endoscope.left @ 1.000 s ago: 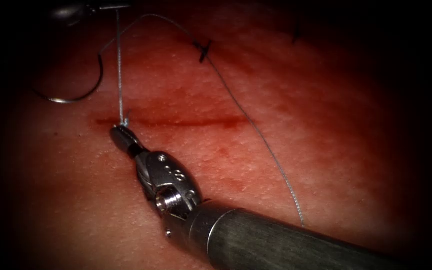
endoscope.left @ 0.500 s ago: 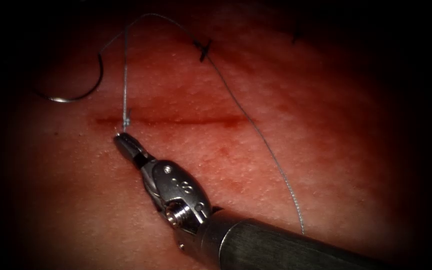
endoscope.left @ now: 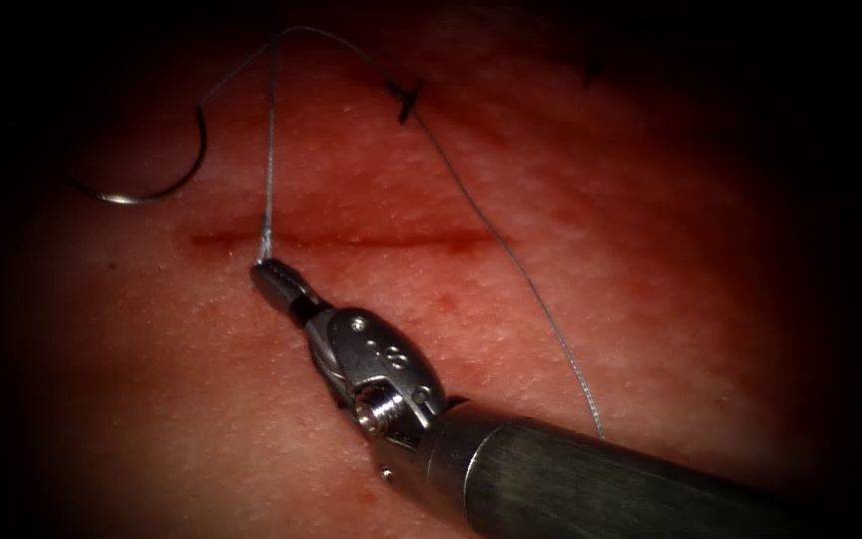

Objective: Wound Closure

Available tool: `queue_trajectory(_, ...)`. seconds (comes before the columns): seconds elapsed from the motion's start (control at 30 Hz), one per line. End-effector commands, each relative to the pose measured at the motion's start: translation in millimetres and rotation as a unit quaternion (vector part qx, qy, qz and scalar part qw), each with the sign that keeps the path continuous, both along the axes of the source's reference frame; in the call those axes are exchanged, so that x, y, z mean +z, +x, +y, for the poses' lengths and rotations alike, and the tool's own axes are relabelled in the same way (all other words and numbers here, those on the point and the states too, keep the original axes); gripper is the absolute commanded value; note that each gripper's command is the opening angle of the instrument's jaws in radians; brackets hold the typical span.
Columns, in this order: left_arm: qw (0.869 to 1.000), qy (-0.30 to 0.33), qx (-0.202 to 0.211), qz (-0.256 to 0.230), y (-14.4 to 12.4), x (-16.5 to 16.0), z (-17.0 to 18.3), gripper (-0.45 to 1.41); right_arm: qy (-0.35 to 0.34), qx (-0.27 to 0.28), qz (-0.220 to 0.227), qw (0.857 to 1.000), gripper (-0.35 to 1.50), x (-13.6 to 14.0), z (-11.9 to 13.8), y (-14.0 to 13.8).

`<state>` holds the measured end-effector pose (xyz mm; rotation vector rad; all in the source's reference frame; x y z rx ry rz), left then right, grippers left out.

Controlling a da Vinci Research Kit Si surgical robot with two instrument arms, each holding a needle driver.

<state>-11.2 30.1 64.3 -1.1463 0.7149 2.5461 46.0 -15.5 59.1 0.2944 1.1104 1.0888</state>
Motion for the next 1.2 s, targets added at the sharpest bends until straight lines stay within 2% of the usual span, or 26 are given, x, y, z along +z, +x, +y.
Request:
queue_trajectory(0.03,1.0,-0.003,0.002,0.003,-0.6,0.5,0.8,-0.45,-0.001,-0.003,0.003,1.0,-0.35,-0.2,-0.4,1.1)
queue_trajectory(0.43,0.998,-0.027,0.016,0.049,0.1,1.2,1.8,-0.45,0.005,-0.02,-0.005,1.0,-0.35,-0.5,-2.3,1.6)
queue_trajectory(0.87,0.998,-0.025,0.012,0.054,0.3,1.1,2.0,-0.45,0.015,-0.045,-0.013,0.999,-0.35,-1.7,-5.1,2.2)
queue_trajectory(1.2,0.998,-0.027,0.013,0.06,0.5,1.0,2.3,-0.45,0.019,-0.056,-0.017,0.998,-0.35,-2.0,-5.9,2.3)
